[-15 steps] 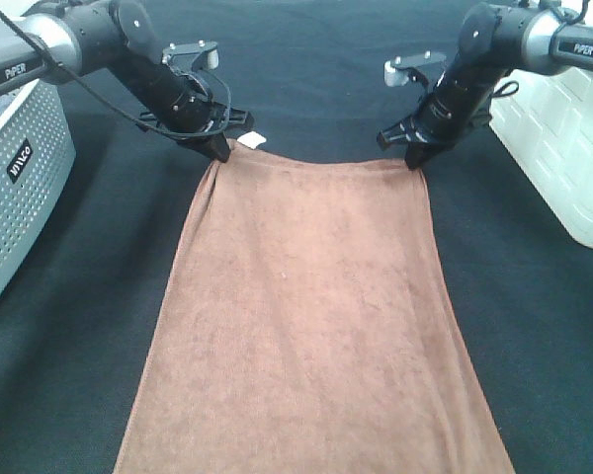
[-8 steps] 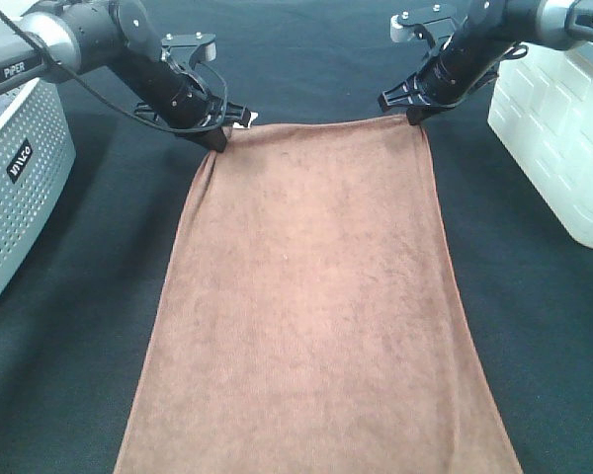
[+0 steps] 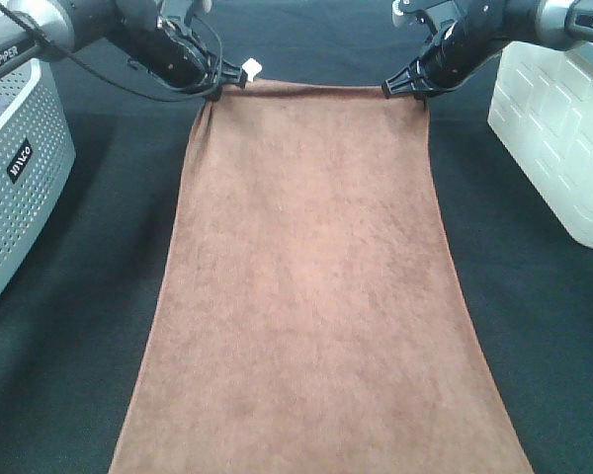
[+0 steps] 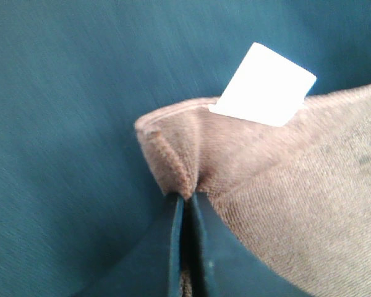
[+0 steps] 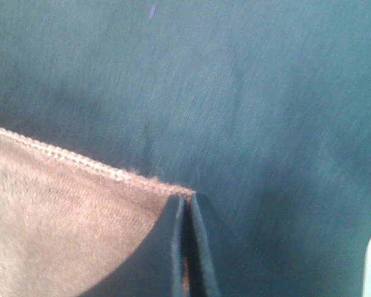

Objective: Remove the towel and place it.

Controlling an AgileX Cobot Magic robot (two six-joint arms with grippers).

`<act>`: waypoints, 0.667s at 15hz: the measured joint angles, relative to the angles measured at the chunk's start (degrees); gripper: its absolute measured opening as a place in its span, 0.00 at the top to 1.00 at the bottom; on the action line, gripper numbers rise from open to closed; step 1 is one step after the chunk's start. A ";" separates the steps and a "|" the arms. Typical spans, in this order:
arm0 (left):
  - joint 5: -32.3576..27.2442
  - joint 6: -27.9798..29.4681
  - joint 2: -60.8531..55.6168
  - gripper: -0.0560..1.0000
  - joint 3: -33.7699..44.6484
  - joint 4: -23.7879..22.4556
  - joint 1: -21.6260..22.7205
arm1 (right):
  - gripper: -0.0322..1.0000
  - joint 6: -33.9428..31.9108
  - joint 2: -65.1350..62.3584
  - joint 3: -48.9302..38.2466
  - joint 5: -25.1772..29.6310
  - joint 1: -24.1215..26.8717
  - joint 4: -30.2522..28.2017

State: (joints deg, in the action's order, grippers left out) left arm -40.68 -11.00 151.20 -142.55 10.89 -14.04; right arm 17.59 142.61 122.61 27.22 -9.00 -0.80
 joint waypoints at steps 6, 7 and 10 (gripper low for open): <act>3.27 -1.89 0.40 0.94 -0.06 -0.34 0.00 | 0.97 -0.11 0.00 0.00 -4.70 0.00 1.43; 3.55 -1.95 0.86 0.94 -0.06 -0.40 0.00 | 0.97 -0.11 0.06 0.00 -4.93 0.00 1.49; 7.56 -2.12 2.92 0.94 -0.06 0.00 0.00 | 0.97 -0.17 1.89 0.00 -7.33 0.00 2.23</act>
State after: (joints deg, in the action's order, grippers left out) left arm -33.12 -13.12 154.13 -142.61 10.89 -14.04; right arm 17.42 144.50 122.61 19.88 -9.00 1.43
